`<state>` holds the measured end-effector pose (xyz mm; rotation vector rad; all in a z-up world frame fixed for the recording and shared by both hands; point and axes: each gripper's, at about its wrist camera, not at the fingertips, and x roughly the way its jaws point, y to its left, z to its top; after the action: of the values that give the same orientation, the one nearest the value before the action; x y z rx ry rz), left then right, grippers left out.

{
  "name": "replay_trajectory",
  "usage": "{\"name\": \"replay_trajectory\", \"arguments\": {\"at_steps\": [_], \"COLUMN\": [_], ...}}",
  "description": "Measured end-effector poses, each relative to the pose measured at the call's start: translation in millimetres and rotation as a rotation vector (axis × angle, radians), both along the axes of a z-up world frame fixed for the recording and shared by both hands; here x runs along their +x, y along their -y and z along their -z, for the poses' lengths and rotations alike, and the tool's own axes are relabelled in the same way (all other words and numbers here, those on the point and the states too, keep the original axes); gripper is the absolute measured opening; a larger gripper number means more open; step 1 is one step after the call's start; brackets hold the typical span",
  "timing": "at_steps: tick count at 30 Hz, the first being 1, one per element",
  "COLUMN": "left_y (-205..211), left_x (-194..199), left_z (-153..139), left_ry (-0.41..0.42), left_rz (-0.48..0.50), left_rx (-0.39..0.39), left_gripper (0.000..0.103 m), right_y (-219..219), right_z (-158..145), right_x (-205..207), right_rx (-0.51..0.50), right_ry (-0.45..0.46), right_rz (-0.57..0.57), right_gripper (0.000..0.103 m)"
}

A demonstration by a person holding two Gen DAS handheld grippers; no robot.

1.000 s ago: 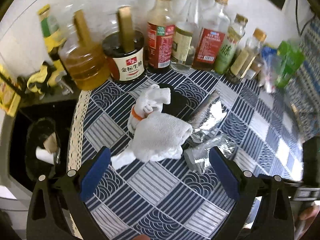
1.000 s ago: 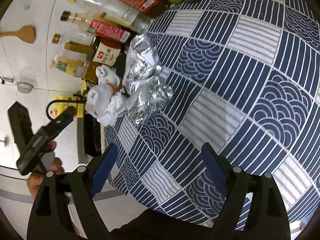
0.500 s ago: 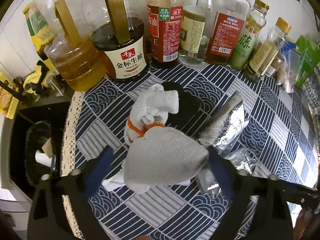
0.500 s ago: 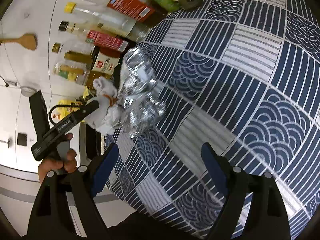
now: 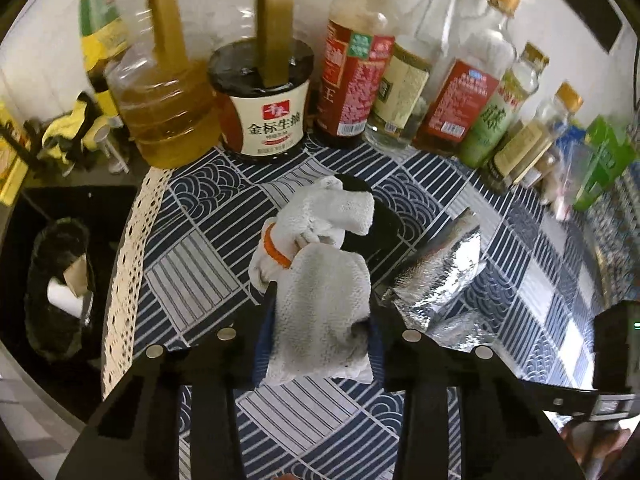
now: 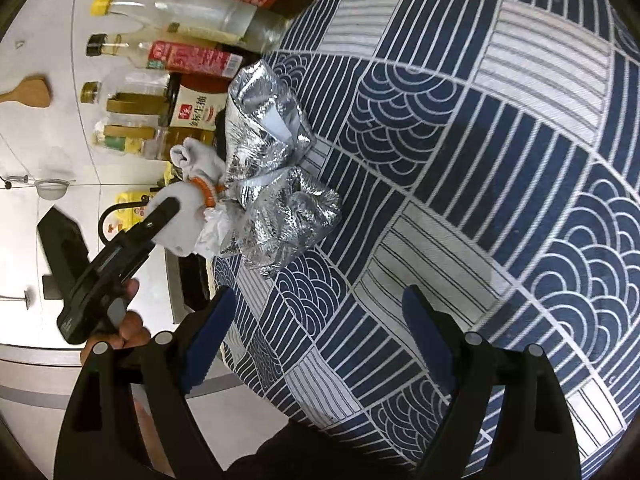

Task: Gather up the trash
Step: 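Lower the right gripper onto the crumpled foil wrapper and close it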

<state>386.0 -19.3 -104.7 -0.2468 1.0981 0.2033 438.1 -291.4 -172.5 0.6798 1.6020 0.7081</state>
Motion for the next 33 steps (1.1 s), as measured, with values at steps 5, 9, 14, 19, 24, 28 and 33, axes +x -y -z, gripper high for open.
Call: {"name": "replay_trajectory", "arguments": {"at_steps": [5, 9, 14, 19, 24, 28, 33], "left_y": [-9.7, -12.2, -12.5, -12.7, -14.7, -18.5, -26.9], "left_x": [-23.4, -39.2, -50.5, -63.1, -76.6, -93.0, -111.6], "left_z": [-20.8, -37.7, -45.7, -47.2, -40.9, -35.2, -32.7], "left_ry": [0.064, 0.094, 0.082, 0.058, 0.032, 0.021, 0.016], "left_rz": [-0.064, -0.091, -0.103, -0.111, -0.124, -0.145, -0.178], "left_rx": [-0.04, -0.047, -0.047, -0.043, -0.05, -0.064, -0.073], "left_gripper": [0.037, 0.037, 0.037, 0.037, 0.037, 0.037, 0.037], "right_y": [-10.7, -22.3, -36.4, -43.9, -42.7, -53.4, -66.2], "right_z": [-8.2, -3.2, 13.1, 28.5, 37.3, 43.9, 43.8], "right_x": [14.0, 26.5, 34.2, 35.9, 39.2, 36.2, 34.2], "right_rx": [-0.007, 0.035, 0.1, 0.149, 0.117, 0.121, 0.109], "right_ry": [-0.006, -0.069, -0.161, -0.245, -0.266, -0.296, -0.283], "right_rz": [0.005, 0.019, 0.056, 0.118, 0.193, 0.185, 0.174], "right_gripper": [0.086, 0.086, 0.086, 0.086, 0.071, 0.069, 0.067]}}
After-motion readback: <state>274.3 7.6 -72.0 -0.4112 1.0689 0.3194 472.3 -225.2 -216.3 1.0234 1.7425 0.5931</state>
